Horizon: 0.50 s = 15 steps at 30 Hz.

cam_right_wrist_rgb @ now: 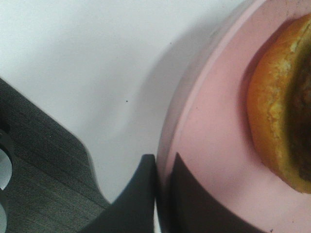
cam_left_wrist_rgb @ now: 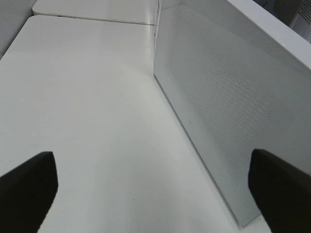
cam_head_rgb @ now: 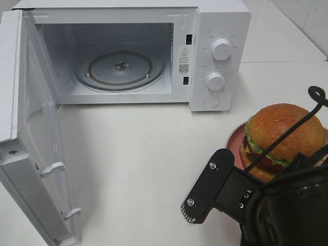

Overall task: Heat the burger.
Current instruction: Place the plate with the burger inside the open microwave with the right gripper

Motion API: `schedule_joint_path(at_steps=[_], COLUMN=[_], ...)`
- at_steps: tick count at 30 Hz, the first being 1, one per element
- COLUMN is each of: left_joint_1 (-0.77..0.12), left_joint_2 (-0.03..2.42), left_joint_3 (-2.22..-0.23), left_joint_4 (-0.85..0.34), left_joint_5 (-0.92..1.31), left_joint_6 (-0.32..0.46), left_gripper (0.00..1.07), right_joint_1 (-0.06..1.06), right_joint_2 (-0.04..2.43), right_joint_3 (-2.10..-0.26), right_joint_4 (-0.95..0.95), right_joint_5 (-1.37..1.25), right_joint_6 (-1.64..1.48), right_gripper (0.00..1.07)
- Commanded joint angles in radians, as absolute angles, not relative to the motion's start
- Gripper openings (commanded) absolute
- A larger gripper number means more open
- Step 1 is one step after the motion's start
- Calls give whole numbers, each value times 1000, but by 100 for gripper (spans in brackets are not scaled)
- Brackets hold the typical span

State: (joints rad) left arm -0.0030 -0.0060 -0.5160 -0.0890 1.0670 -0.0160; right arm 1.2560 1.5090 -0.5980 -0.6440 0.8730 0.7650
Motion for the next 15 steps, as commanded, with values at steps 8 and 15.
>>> schedule_joint_path(at_steps=[8, 15], left_joint_1=[-2, -2], left_joint_2=[-23, -23], left_joint_3=[-516, -516], left_joint_4=[-99, -99], left_joint_5=[1068, 1068], left_joint_6=[-17, -17], left_gripper=[100, 100], right_joint_1=[1271, 1271], right_joint_2=[1500, 1500], right_joint_3=[-594, -594], right_joint_4=[-723, -776], right_joint_5=[865, 824], right_joint_6=[626, 602], right_gripper=[0, 0])
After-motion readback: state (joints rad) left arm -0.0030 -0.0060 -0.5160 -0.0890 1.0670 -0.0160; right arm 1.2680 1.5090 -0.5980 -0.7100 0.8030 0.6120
